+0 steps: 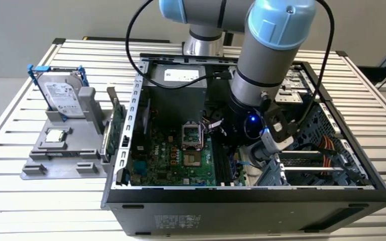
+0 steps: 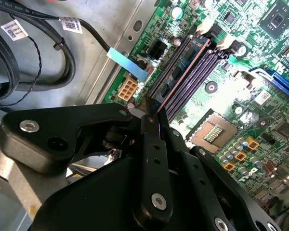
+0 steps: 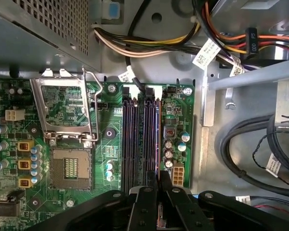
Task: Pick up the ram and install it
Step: 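Insert the ram into the slot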
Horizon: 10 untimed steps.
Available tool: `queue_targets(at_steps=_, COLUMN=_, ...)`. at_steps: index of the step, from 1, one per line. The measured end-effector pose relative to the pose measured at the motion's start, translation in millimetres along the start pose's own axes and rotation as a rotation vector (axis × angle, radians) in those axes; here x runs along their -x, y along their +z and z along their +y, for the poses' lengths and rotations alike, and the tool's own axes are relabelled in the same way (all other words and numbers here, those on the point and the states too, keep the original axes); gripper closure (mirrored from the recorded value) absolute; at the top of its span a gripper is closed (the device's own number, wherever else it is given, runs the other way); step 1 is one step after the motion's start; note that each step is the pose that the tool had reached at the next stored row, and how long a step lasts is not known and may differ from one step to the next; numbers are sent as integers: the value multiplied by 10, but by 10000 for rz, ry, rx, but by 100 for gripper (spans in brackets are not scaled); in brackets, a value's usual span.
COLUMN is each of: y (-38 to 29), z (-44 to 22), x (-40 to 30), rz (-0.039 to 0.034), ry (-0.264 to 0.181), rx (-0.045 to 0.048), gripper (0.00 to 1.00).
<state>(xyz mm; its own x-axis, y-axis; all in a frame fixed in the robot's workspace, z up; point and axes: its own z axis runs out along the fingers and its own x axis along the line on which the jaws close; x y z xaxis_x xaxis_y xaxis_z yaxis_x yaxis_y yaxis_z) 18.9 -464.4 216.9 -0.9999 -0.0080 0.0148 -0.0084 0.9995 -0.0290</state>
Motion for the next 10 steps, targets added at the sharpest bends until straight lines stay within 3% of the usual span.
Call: queue_targets(at_steps=10, y=29, z=-1, x=3, rz=11, ry=-1, rx=-1, gripper=100)
